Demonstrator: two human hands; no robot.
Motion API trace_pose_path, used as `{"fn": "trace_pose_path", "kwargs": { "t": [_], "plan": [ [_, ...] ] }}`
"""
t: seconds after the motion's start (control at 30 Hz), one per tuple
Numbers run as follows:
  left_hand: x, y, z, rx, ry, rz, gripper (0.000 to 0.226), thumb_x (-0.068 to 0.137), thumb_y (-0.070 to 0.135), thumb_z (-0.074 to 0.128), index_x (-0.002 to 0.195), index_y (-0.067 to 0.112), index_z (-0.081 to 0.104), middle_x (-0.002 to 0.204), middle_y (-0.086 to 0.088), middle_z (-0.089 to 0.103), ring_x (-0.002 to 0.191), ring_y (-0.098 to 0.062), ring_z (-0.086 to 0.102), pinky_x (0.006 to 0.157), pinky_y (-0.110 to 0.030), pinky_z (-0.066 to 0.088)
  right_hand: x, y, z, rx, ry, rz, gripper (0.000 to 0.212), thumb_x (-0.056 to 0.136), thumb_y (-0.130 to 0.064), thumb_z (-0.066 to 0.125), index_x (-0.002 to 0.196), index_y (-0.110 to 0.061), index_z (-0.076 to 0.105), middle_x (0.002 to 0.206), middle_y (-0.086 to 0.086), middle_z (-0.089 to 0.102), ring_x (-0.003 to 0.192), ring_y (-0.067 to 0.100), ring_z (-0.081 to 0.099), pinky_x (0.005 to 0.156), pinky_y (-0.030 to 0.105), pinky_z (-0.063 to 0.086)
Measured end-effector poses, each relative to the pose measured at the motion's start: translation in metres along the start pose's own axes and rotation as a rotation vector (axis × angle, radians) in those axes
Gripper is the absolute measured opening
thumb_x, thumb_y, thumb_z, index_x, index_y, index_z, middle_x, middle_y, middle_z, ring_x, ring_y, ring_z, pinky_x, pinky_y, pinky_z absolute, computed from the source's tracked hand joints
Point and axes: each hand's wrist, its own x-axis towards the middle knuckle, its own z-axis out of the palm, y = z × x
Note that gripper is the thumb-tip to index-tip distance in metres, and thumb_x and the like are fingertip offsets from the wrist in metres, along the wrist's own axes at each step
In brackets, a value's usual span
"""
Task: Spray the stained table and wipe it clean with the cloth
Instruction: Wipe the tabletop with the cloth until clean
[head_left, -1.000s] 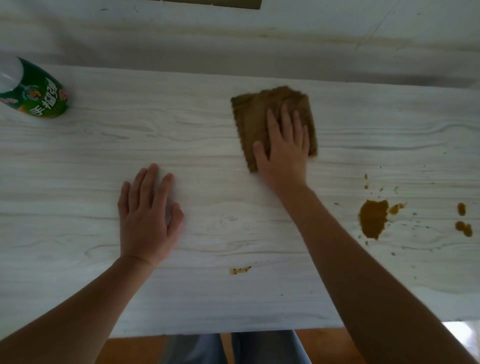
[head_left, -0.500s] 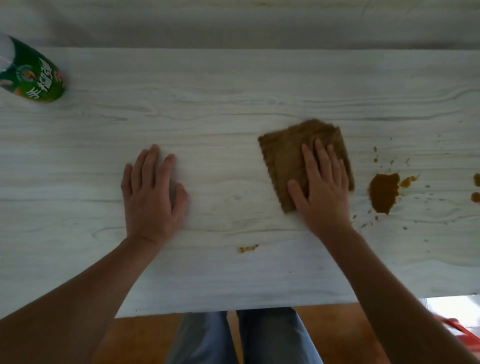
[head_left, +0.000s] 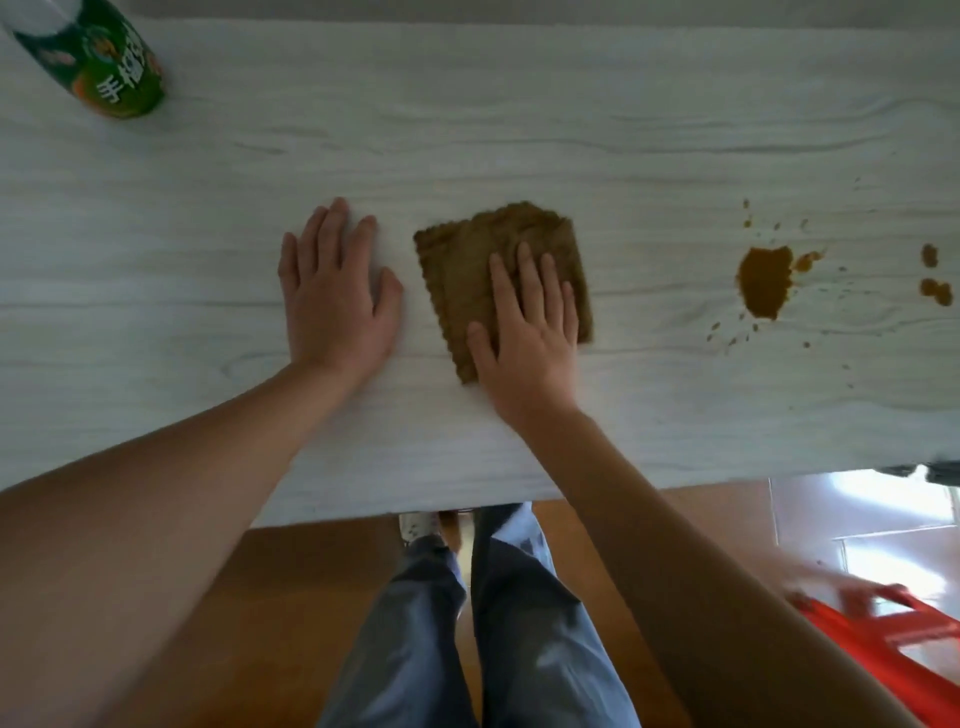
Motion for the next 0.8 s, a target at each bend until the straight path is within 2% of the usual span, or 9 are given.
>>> {"fn": "trace_pose_path", "kwargs": {
  "t": [0.1,0.2,0.37,0.43,0.57,0.67,0.8],
  "plan": [
    [-0.006,-0.012,-0.014,-0.101,-0.04,0.027,0.057,0.098,0.037,0.038,0.147,0.011,0.048,0.164,-0.016,0.035,0.154,-0.033,0.027,0.128,-0.051,0.011,-0.059,0.01,0.001,-0.012,-0.072,-0.037,0.07,0.102,-0.047,0.04,0.162,-0.023,0.015,0.171,0.003,0.007,0.157,0.024,-0.002,0.127,0.044,-0.001],
    [-0.03,-0.04,-0.036,-0.037,-0.045,0.083,0.05,0.103,0.035,0.041,0.148,0.013,0.045,0.164,-0.015,0.033,0.154,-0.034,0.026,0.127,-0.055,0.011,-0.094,0.029,-0.005,-0.014,-0.074,-0.024,0.071,0.101,-0.05,0.043,0.162,-0.024,0.018,0.17,0.0,0.011,0.157,0.022,0.002,0.128,0.045,0.005],
    [-0.074,-0.124,-0.066,0.085,-0.048,0.098,0.056,0.101,0.041,0.035,0.148,0.012,0.045,0.164,-0.016,0.031,0.153,-0.038,0.025,0.124,-0.058,0.014,-0.088,0.038,-0.016,-0.027,-0.076,0.028,0.066,0.099,-0.047,0.047,0.158,-0.024,0.027,0.168,0.0,0.02,0.155,0.024,0.013,0.126,0.05,0.015],
    [-0.086,-0.148,-0.065,0.092,-0.045,0.065,0.059,0.1,0.042,0.033,0.149,0.012,0.046,0.164,-0.016,0.031,0.154,-0.038,0.025,0.124,-0.058,0.013,-0.072,0.033,-0.012,-0.023,-0.042,0.047,0.063,0.101,-0.043,0.044,0.158,-0.022,0.027,0.167,0.003,0.021,0.155,0.026,0.012,0.126,0.051,0.013],
    [-0.091,-0.159,-0.058,0.055,0.023,0.067,0.059,0.098,0.038,0.037,0.149,0.01,0.05,0.163,-0.018,0.036,0.153,-0.037,0.028,0.124,-0.057,0.015,-0.039,0.003,0.008,-0.047,0.048,0.168,0.064,0.102,-0.039,0.032,0.162,-0.021,0.019,0.169,0.006,0.014,0.157,0.026,0.005,0.127,0.046,0.001],
    [-0.089,-0.163,-0.059,0.064,0.029,0.075,0.058,0.099,0.038,0.04,0.15,0.012,0.049,0.163,-0.017,0.036,0.154,-0.036,0.027,0.125,-0.057,0.017,-0.019,-0.041,0.024,-0.035,0.079,0.244,0.064,0.103,-0.037,0.03,0.163,-0.021,0.014,0.17,0.008,0.008,0.157,0.028,0.001,0.127,0.048,-0.001],
    [-0.087,-0.164,-0.056,0.088,0.022,0.068,0.058,0.099,0.039,0.042,0.151,0.015,0.048,0.165,-0.014,0.034,0.154,-0.033,0.027,0.126,-0.054,0.016,-0.005,-0.118,0.048,-0.038,0.064,0.168,0.063,0.104,-0.037,0.03,0.163,-0.019,0.014,0.17,0.011,0.007,0.157,0.031,0.001,0.127,0.05,-0.001]
  ]
}}
